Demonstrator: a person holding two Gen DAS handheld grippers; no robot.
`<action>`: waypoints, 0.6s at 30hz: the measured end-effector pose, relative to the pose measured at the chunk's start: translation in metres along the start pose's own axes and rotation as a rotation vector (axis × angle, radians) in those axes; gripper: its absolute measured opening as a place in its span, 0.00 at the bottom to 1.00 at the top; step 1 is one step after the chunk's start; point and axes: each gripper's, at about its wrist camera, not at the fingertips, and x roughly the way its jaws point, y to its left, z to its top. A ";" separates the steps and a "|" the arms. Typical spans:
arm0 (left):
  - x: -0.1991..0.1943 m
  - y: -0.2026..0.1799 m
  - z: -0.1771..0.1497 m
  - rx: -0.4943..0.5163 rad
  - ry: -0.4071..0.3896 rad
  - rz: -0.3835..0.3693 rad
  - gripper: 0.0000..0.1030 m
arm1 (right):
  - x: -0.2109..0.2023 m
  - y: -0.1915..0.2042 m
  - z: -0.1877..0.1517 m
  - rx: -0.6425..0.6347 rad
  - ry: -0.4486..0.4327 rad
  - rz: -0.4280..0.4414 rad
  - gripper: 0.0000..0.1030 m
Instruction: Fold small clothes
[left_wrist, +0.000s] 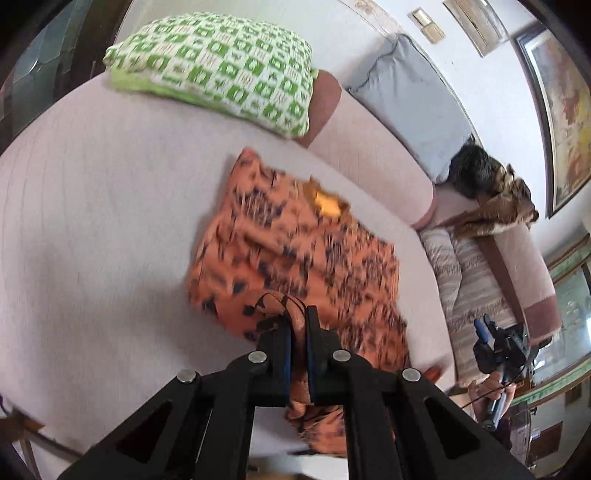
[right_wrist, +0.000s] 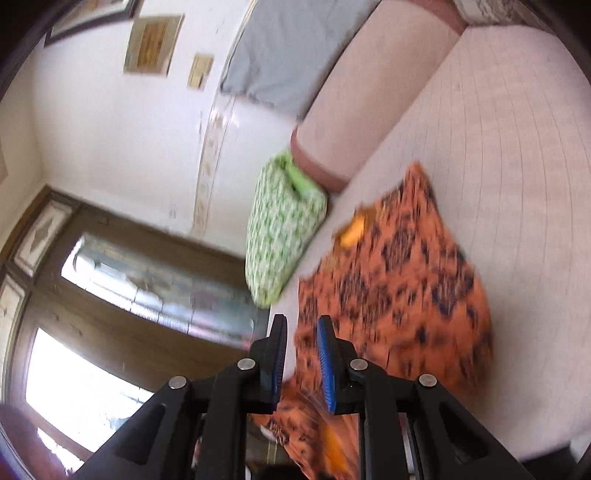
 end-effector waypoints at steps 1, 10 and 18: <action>0.008 -0.002 0.019 -0.006 -0.001 -0.001 0.06 | 0.004 -0.002 0.016 0.009 -0.026 -0.008 0.17; 0.065 0.004 0.061 -0.025 0.012 0.041 0.06 | 0.052 -0.010 0.055 -0.003 0.080 -0.169 0.19; 0.036 0.016 0.036 -0.066 -0.017 0.049 0.06 | 0.041 -0.022 -0.069 -0.018 0.324 -0.286 0.81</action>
